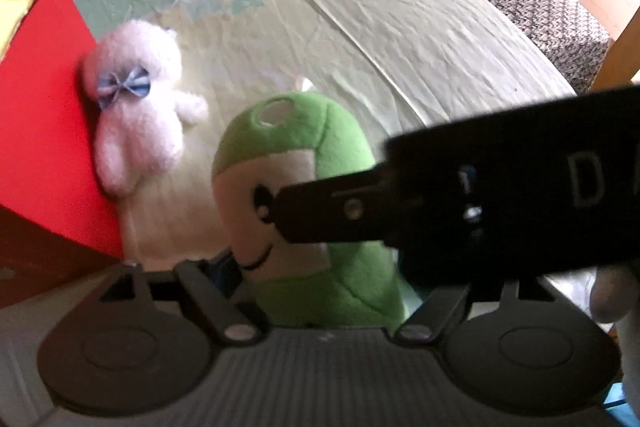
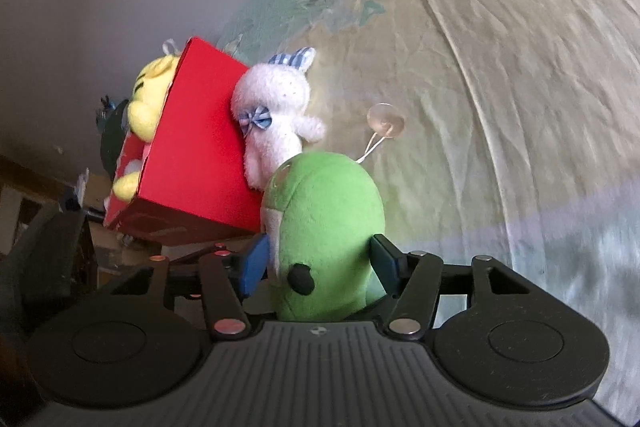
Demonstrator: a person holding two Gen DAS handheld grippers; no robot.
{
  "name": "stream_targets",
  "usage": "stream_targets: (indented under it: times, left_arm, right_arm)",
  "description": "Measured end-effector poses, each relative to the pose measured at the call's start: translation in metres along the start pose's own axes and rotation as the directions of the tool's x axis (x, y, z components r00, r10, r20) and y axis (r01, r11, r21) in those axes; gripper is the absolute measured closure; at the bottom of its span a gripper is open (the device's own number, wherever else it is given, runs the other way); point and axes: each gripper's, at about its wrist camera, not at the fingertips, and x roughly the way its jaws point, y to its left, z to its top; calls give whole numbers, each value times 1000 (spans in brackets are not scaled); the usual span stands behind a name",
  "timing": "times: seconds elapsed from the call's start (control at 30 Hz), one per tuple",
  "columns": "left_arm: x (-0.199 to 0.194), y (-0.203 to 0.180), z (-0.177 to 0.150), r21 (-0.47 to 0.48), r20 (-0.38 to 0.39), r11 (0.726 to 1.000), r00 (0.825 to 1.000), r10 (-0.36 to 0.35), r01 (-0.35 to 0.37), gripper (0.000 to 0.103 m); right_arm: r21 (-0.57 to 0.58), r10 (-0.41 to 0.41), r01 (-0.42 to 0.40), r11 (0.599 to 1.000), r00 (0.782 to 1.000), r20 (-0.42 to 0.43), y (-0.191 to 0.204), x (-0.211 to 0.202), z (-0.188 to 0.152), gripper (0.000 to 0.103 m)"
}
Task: Organize objects
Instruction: 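Carry the green pickle plush with the right gripper over the red box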
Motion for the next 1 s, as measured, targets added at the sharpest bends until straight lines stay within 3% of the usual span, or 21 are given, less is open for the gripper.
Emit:
stream_targets:
  times: [0.3,0.5,1.0]
  left_arm:
    - [-19,11,-12,-60,5,998,1000,-5,5,26]
    - [-44,35,-32,-88,15,996,1000,0,2,26]
    - [-112,160,-102,-161,48,987,999,26,-18,26]
  right_arm:
    - [-65,36,-40,997,998,-60,13,7,-6,50]
    - [-160,68,-90,983,988,-137,48,21,-10,50]
    - [-246,138,-199,949,959,-247,168,99,-37,51]
